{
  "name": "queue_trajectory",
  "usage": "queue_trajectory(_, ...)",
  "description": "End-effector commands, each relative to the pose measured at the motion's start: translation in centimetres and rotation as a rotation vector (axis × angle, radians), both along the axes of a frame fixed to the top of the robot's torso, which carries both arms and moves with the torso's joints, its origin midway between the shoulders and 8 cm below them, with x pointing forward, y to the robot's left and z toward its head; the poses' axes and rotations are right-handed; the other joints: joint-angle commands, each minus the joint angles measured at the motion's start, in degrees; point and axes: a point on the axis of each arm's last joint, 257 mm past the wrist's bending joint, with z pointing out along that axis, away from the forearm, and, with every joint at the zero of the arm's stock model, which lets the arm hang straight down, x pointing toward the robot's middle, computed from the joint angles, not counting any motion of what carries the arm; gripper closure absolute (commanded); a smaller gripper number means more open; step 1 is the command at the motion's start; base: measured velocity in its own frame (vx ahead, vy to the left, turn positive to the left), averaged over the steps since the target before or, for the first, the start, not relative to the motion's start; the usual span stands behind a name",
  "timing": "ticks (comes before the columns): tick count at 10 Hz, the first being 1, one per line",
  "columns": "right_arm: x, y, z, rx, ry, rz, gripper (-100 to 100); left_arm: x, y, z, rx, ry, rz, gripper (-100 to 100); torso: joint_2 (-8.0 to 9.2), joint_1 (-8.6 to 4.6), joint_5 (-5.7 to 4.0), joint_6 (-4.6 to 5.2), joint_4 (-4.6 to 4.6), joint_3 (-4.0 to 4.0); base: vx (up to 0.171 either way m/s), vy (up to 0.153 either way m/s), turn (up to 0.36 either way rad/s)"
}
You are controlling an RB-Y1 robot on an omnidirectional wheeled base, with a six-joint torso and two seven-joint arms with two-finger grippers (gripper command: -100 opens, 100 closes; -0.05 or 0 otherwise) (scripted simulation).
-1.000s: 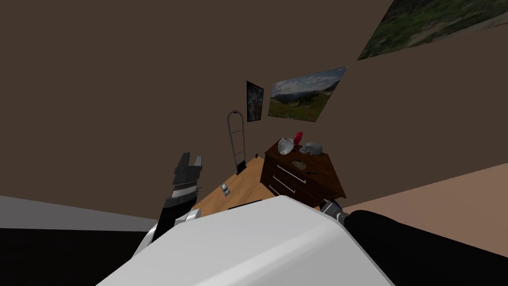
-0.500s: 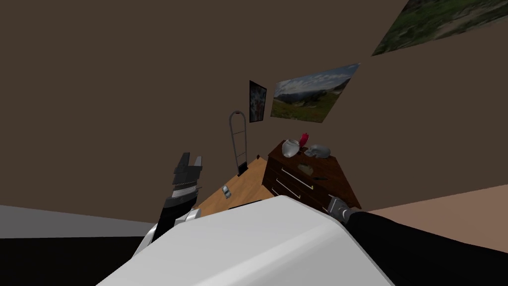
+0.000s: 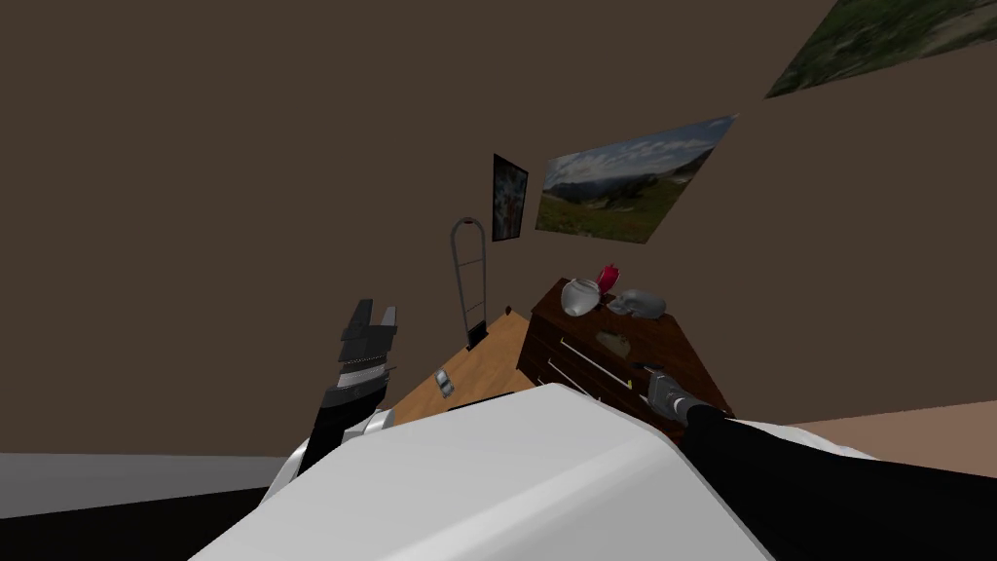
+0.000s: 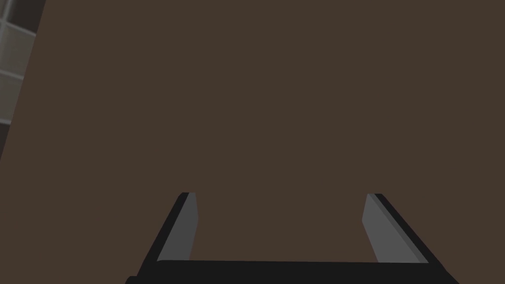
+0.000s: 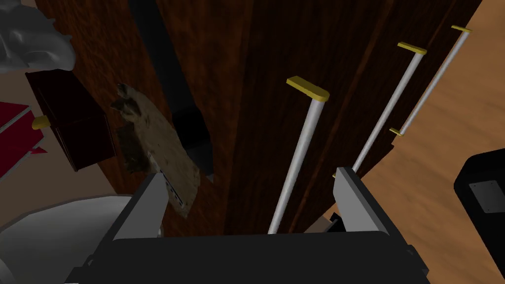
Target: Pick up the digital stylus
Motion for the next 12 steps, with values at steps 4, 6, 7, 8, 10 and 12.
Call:
queue_trajectory(4,0.3,-1.1,0.1,-0.04,-0.002,0.013,-100,0.0,0.0,0.0,0.0,0.0,0.0,0,0.32,-0.05,-0.02,0.03,0.07,0.19,0.042,-0.018,0.039)
queue_trajectory(6,-0.4,-1.5,-0.4,-0.04,-0.002,-0.005,-100,0.0,0.0,0.0,0.0,0.0,0.0,0,0.39,-0.11,-0.03,0.01,0.09,0.23,0.009,-0.021,0.129)
queue_trajectory(7,-0.7,-1.7,-0.8,-0.039,-0.002,-0.014,-100,0.0,0.0,0.0,0.0,0.0,0.0,0,0.41,-0.11,-0.04,0.03,0.1,0.24,0.006,-0.019,0.08)
queue_trajectory(8,-0.5,-1.6,-0.6,-0.04,-0.003,-0.009,-100,0.0,0.0,0.0,0.0,0.0,0.0,0,0.42,-0.11,-0.04,0.03,0.1,0.25,0.002,-0.01,0.015)
queue_trajectory(10,-0.5,-1.6,-0.6,-0.04,-0.002,-0.009,100,0.0,0.0,0.0,0.0,0.0,0.0,0,0.44,-0.03,-0.02,0.04,0.1,0.26,-0.001,0.004,-0.003)
queue_trajectory(12,-0.4,-1.6,-0.6,-0.04,-0.004,-0.008,100,0.0,0.0,0.0,0.0,0.0,0.0,0,0.4,-0.22,-0.17,0.05,0.07,0.22,0.0,0.0,0.0)
